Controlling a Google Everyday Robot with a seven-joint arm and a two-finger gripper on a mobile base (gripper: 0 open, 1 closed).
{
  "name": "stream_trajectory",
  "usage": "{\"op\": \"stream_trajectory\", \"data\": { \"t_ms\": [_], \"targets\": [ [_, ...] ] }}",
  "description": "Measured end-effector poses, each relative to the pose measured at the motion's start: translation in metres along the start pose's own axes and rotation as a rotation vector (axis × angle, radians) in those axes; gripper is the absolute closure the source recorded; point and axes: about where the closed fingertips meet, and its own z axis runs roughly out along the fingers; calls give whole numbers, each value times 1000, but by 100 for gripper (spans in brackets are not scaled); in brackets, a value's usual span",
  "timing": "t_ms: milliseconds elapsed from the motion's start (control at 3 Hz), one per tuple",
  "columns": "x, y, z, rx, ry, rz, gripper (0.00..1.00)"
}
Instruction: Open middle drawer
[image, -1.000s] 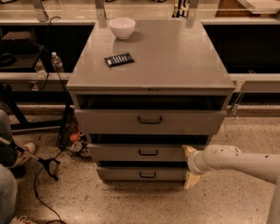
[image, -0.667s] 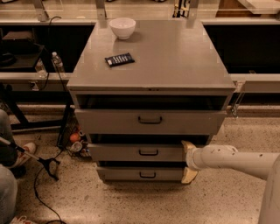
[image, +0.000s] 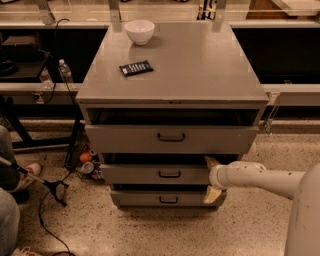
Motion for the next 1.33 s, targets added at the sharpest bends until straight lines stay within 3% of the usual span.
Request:
{"op": "stream_trajectory", "data": {
  "t_ms": [333,1333],
  "targets": [
    [3,-3,17,-30,-14,11,15],
    [6,-4,15,-51,-23,23,85]
  ]
}}
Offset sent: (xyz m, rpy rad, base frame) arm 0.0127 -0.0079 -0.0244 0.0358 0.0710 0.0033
